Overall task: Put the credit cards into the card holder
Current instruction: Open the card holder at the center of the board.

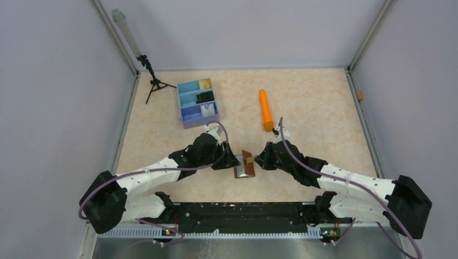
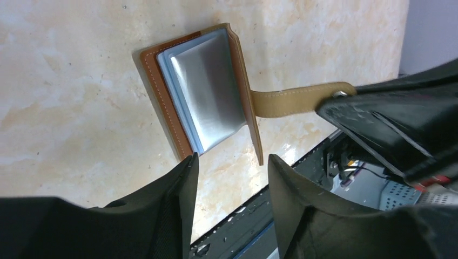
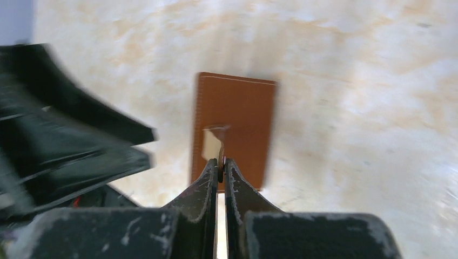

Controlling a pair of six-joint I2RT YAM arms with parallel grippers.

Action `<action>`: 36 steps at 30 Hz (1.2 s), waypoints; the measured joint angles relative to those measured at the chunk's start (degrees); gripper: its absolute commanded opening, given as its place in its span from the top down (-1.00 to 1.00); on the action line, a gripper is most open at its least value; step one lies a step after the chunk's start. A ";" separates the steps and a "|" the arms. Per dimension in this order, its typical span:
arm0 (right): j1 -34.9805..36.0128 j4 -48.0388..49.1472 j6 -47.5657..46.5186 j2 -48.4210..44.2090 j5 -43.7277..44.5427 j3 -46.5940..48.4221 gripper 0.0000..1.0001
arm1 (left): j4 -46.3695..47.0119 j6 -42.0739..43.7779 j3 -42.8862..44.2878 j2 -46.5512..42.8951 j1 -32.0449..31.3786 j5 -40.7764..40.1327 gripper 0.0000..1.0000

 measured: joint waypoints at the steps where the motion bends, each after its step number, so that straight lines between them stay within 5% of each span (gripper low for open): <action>1: 0.00 -1.81 0.55 -0.02 1.90 0.07 1.00 | -0.11 0.00 -0.37 -1.01 0.00 -0.35 -0.25; 10: 0.02 -13.90 3.52 -3.43 11.82 -0.07 1.00 | -0.81 0.85 0.57 -6.88 0.00 -2.27 -0.41; 22: 0.02 -18.71 4.96 -18.36 15.10 -4.68 1.00 | -1.75 1.09 10.93 11.41 -2.82 -7.32 -0.39; 36: 0.02 -24.02 5.97 -16.44 20.76 -4.68 1.00 | 8.22 -3.63 7.37 19.39 -4.33 -7.48 -0.29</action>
